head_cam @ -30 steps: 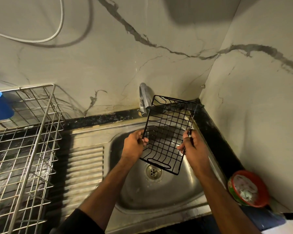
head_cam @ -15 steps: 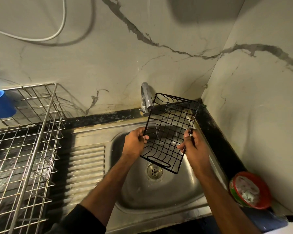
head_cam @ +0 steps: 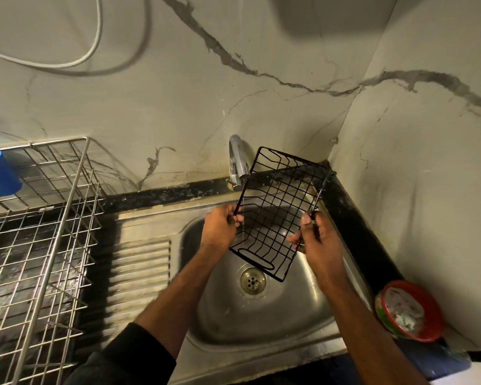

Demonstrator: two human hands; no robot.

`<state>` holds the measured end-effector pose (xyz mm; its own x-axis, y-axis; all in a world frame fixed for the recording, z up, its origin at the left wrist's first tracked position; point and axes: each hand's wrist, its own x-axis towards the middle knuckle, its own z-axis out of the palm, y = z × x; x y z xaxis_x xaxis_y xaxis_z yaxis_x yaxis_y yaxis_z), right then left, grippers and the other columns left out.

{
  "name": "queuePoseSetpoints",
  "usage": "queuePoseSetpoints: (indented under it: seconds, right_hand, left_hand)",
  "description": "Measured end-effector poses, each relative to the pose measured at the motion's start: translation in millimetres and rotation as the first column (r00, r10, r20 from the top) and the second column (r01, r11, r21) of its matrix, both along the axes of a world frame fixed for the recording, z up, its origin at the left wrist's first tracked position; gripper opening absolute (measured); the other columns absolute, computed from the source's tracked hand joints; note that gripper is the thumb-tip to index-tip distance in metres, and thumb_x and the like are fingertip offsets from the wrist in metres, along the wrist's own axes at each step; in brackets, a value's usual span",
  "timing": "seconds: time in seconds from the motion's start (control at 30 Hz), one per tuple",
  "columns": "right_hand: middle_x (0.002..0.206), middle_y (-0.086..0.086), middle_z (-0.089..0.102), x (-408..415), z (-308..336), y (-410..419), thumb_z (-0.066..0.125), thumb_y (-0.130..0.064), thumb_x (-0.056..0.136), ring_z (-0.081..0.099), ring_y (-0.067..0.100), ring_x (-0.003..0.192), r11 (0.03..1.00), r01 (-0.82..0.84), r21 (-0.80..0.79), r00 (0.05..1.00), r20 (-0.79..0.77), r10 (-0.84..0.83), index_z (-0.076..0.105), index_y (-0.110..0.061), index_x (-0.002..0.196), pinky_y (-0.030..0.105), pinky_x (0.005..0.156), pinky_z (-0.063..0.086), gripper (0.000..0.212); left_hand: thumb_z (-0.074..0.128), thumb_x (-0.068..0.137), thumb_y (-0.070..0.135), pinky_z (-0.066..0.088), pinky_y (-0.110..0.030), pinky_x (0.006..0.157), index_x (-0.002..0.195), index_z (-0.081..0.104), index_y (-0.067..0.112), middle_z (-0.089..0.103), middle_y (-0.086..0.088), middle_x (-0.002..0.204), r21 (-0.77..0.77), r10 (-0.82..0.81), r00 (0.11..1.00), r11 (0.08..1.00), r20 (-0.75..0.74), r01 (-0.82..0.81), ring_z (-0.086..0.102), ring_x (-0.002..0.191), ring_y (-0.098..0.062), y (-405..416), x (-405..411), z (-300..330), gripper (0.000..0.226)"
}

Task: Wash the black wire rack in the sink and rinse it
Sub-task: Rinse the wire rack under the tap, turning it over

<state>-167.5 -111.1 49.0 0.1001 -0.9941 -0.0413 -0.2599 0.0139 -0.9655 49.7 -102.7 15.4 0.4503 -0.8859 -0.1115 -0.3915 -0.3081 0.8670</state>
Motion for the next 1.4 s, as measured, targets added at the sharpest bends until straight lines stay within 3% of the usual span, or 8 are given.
queuePoseSetpoints:
  seconds: [0.33, 0.5, 0.77, 0.87, 1.0, 1.13, 1.23, 1.4]
  right_hand:
    - [0.083, 0.005, 0.074, 5, -3, -3, 0.044, -0.045, 0.101, 0.075, 0.015, 0.091, 0.999, -0.040, 0.013, 0.997, 0.071, 0.039, 0.056, -0.026, 0.096, 0.048, 0.090, 0.056, 0.024]
    - [0.083, 0.003, 0.071, 5, -5, -7, 0.044, -0.053, 0.098, 0.074, 0.018, 0.095, 0.999, -0.049, 0.011, 0.995, 0.088, 0.048, 0.056, -0.033, 0.093, 0.053, 0.094, 0.054, 0.024]
    - [0.082, 0.006, 0.058, 8, -8, -7, 0.045, -0.044, 0.103, 0.072, 0.014, 0.090, 0.998, -0.055, 0.033, 0.989, 0.140, 0.050, 0.055, -0.024, 0.092, 0.048, 0.097, 0.053, 0.025]
    - [0.086, 0.004, 0.064, 9, -6, -8, 0.044, -0.044, 0.103, 0.073, 0.012, 0.090, 0.999, -0.036, 0.034, 0.995, 0.096, 0.033, 0.056, -0.029, 0.093, 0.039, 0.090, 0.054, 0.021]
    - [0.083, -0.001, 0.073, 8, -6, -11, 0.048, -0.048, 0.100, 0.072, 0.004, 0.085, 0.999, -0.027, -0.039, 0.994, -0.106, 0.023, 0.056, -0.035, 0.097, 0.026, 0.075, 0.051, 0.016]
    - [0.093, -0.009, 0.069, 7, -5, -11, 0.054, -0.038, 0.100, 0.068, 0.003, 0.086, 0.991, 0.011, -0.133, 0.964, -0.262, -0.046, 0.058, -0.028, 0.114, 0.014, 0.064, 0.046, 0.018]
    - [0.110, -0.003, 0.059, 4, -6, -13, 0.058, -0.039, 0.098, 0.061, 0.008, 0.092, 0.979, 0.030, -0.199, 0.927, -0.361, -0.102, 0.060, -0.024, 0.124, 0.012, 0.065, 0.042, 0.031]
    - [0.132, 0.006, 0.044, 3, -5, -15, 0.059, -0.045, 0.096, 0.057, 0.018, 0.112, 0.985, 0.099, -0.139, 0.949, -0.283, -0.136, 0.065, -0.017, 0.115, 0.018, 0.078, 0.046, 0.034]
  left_hand:
    - [0.052, 0.100, -0.001, 0.059, -0.040, 0.093, 0.115, 0.071, 0.012, 0.074, -0.001, 0.108, 0.038, -0.032, 0.984, 0.999, 0.175, 0.026, 0.070, 0.100, -0.013, -20, 5, 4, 0.027]
    - [0.056, 0.098, 0.001, 0.059, -0.039, 0.095, 0.116, 0.071, 0.013, 0.074, -0.002, 0.110, 0.049, -0.021, 0.983, 0.999, 0.182, 0.012, 0.069, 0.103, -0.014, -26, 6, 2, 0.026]
    - [0.059, 0.096, -0.002, 0.057, -0.037, 0.098, 0.118, 0.071, 0.013, 0.074, -0.002, 0.117, 0.032, 0.006, 0.987, 0.999, 0.162, -0.011, 0.069, 0.108, -0.013, -24, 2, -2, 0.029]
    - [0.058, 0.096, -0.003, 0.059, -0.036, 0.094, 0.116, 0.071, 0.012, 0.075, -0.002, 0.114, 0.013, 0.006, 0.987, 1.000, 0.163, -0.009, 0.069, 0.105, -0.010, -21, 0, -1, 0.028]
    - [0.059, 0.094, -0.007, 0.050, -0.016, 0.090, 0.119, 0.069, 0.012, 0.072, 0.003, 0.111, 0.000, 0.030, 0.982, 1.000, 0.185, -0.031, 0.065, 0.102, -0.004, -19, -1, 3, 0.033]
    - [0.054, 0.096, -0.006, 0.055, -0.018, 0.082, 0.113, 0.067, 0.012, 0.068, 0.005, 0.098, -0.015, 0.027, 0.978, 1.000, 0.209, -0.025, 0.065, 0.090, -0.007, -20, -5, 6, 0.028]
    - [0.052, 0.096, -0.005, 0.053, -0.015, 0.074, 0.115, 0.062, 0.014, 0.062, 0.009, 0.092, -0.013, 0.019, 0.970, 1.000, 0.244, -0.016, 0.060, 0.083, -0.005, -18, -10, 6, 0.029]
    - [0.049, 0.093, -0.009, 0.048, -0.021, 0.069, 0.111, 0.059, 0.010, 0.060, 0.002, 0.089, -0.020, 0.003, 0.970, 1.000, 0.245, 0.002, 0.056, 0.081, -0.012, -15, -13, 0, 0.028]
